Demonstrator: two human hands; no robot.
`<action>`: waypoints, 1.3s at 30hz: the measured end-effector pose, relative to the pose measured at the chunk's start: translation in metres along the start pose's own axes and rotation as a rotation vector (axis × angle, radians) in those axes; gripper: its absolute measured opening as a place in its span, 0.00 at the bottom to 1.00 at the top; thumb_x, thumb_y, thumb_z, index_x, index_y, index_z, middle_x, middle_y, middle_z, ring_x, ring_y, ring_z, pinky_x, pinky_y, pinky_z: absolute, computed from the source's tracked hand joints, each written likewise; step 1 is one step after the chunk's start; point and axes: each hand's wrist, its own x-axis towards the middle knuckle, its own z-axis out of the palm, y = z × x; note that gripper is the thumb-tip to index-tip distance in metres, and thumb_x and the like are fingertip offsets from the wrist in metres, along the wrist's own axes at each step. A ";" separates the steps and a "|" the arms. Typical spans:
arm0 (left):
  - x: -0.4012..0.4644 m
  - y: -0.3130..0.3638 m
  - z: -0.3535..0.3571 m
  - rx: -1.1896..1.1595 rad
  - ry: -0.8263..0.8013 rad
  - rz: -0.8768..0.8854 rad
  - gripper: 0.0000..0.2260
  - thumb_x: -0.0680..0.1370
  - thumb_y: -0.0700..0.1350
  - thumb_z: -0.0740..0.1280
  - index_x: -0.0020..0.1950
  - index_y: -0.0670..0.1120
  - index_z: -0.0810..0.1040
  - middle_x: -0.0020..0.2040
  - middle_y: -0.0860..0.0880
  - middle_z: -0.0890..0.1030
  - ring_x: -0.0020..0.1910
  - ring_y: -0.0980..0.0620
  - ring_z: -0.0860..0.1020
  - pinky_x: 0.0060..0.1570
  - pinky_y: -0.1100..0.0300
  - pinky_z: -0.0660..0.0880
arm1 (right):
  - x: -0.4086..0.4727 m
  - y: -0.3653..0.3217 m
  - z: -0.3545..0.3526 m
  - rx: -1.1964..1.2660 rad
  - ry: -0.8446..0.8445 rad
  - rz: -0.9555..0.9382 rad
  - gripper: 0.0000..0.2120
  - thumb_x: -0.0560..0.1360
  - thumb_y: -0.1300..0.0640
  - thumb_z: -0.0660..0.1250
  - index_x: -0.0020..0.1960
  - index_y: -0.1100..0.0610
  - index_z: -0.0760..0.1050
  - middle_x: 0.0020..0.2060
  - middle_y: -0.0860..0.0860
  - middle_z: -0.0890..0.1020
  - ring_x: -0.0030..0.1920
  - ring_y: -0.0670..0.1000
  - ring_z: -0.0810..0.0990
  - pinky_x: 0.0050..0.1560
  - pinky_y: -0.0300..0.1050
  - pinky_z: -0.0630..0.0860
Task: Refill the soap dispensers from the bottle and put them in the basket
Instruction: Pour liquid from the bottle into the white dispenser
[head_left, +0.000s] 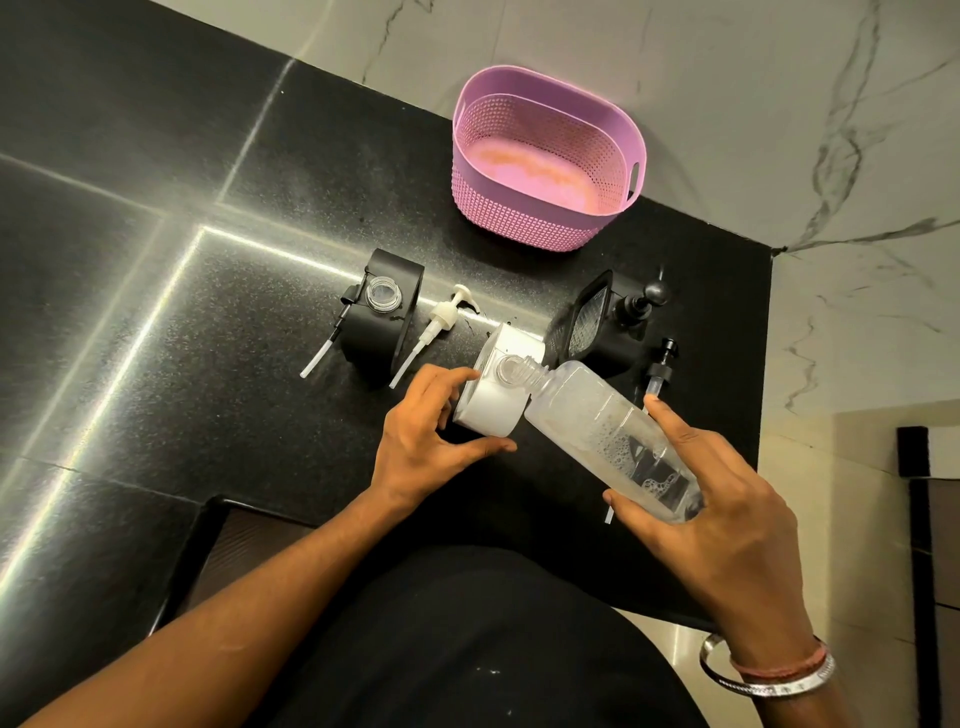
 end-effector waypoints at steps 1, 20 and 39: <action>0.000 0.000 0.000 -0.001 -0.002 -0.001 0.36 0.68 0.62 0.83 0.68 0.45 0.78 0.55 0.55 0.74 0.45 0.54 0.75 0.40 0.63 0.74 | 0.000 0.000 0.000 -0.001 0.002 0.000 0.46 0.67 0.40 0.78 0.81 0.48 0.66 0.59 0.50 0.81 0.54 0.46 0.80 0.40 0.29 0.75; 0.000 0.000 0.000 0.011 -0.002 0.006 0.36 0.68 0.63 0.83 0.67 0.45 0.78 0.54 0.55 0.74 0.45 0.56 0.74 0.41 0.67 0.73 | 0.000 0.000 -0.001 -0.012 0.009 -0.009 0.45 0.67 0.39 0.77 0.81 0.48 0.66 0.58 0.51 0.81 0.53 0.45 0.79 0.40 0.29 0.74; 0.000 0.001 0.000 -0.012 -0.010 -0.018 0.36 0.69 0.67 0.80 0.68 0.47 0.78 0.55 0.54 0.75 0.46 0.53 0.75 0.41 0.61 0.76 | 0.000 -0.003 -0.002 -0.019 0.006 -0.002 0.46 0.67 0.42 0.80 0.81 0.47 0.66 0.58 0.48 0.81 0.53 0.45 0.79 0.39 0.29 0.75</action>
